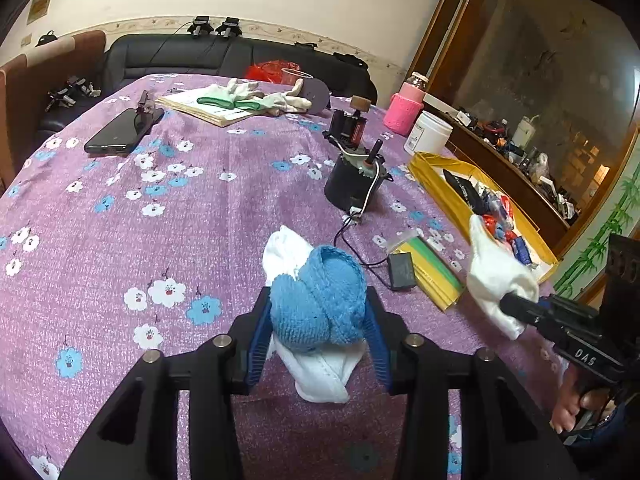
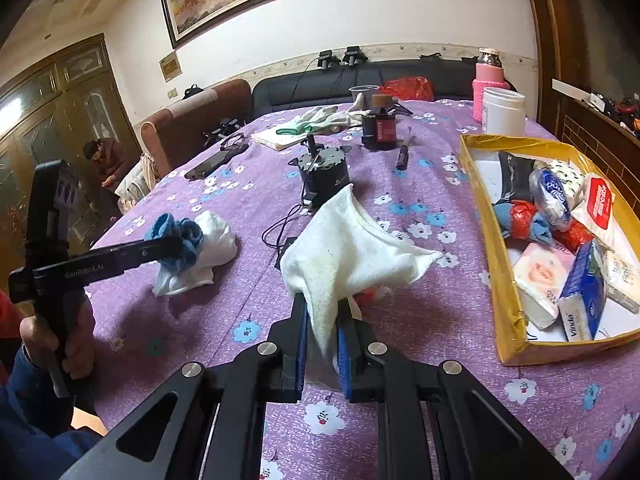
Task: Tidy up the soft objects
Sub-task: 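Grasp the blue knit item with the left gripper while the right holds the white cloth, then carry the blue knit item and white cloth over the yellow tray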
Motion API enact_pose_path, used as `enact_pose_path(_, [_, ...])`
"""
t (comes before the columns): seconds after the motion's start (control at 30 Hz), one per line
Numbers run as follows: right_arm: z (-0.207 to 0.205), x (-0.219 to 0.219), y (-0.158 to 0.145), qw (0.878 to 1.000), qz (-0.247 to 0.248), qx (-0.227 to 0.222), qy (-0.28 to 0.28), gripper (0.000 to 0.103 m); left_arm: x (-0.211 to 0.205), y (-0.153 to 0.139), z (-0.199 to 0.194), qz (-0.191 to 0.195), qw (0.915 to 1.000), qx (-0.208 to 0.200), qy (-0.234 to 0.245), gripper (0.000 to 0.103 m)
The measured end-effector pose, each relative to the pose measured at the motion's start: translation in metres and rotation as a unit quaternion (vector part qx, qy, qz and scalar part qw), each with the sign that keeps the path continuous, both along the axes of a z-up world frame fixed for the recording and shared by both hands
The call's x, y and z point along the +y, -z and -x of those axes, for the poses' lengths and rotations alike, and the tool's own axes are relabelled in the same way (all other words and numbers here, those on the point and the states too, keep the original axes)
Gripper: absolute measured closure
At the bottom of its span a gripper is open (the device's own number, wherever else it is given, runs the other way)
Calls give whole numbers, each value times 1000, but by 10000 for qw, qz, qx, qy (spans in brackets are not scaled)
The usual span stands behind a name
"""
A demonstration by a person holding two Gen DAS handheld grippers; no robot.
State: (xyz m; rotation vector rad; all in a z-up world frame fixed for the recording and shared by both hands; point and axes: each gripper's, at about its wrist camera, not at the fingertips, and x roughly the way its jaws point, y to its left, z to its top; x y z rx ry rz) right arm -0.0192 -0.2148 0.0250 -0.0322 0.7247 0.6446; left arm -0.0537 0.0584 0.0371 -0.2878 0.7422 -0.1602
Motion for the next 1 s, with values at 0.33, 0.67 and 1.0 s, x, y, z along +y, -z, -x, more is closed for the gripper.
enact_pose_path(0.33, [-1, -1, 1, 10000, -13, 31, -4, 89, 6, -2, 9, -500, 9986, 95, -117, 40])
enact_pose_path(0.67, [0, -4, 1, 9999, -107, 43, -12, 89, 34, 14, 45, -211, 9983, 546, -12, 31])
enact_pose_path(1.0, [1, -4, 2, 9998, -163, 56, -46, 89, 1, 12, 72, -196, 9954, 353, 872, 25])
